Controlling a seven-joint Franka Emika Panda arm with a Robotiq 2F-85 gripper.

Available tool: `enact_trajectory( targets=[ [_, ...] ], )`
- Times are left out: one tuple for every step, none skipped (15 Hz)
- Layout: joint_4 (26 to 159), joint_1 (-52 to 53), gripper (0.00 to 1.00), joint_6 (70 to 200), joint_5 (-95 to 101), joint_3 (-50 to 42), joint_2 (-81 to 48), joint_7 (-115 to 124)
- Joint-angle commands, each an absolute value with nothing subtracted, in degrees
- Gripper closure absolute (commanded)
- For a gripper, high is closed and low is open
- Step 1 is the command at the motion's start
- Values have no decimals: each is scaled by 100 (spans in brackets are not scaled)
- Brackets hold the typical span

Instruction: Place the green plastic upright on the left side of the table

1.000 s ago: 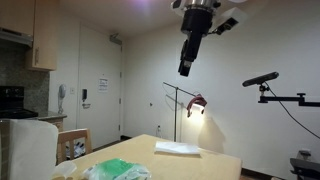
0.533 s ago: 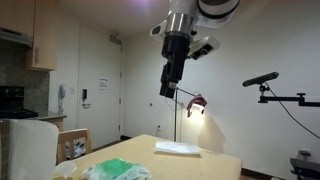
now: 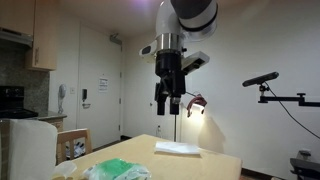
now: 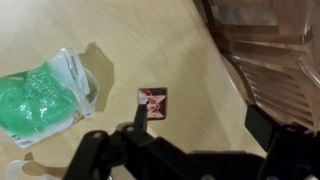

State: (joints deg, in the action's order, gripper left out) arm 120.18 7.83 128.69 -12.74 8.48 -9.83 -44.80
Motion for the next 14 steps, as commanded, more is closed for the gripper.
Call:
enact_trajectory(
  targets=[
    [11945, 672, 0, 12758, -1250, 943, -1072, -4537],
    [11898, 650, 0, 12703, -1249, 947, -1142, -4585],
    [11873, 637, 0, 12691, -1248, 952, -1184, -4591],
    [11858, 634, 0, 12685, -1248, 955, -1204, -4591],
    [11846, 635, 0, 12678, -1248, 959, -1208, -4591],
    [11833, 636, 0, 12672, -1248, 964, -1208, -4591],
    [11827, 637, 0, 12671, -1248, 967, -1208, -4591],
    [11633, 611, 0, 12459, -1252, 952, -1352, -4598],
    [11473, 569, 0, 12316, -1292, 945, -1496, -4678],
    [11321, 520, 0, 12168, -1325, 935, -1650, -4742],
    [11181, 459, 0, 12049, -1372, 936, -1806, -4832],
    [11024, 396, 0, 11882, -1389, 937, -1962, -4879],
    [10870, 327, 0, 11744, -1403, 942, -2136, -4959],
    [10727, 253, 0, 11636, -1432, 961, -2297, -5080]
  ],
)
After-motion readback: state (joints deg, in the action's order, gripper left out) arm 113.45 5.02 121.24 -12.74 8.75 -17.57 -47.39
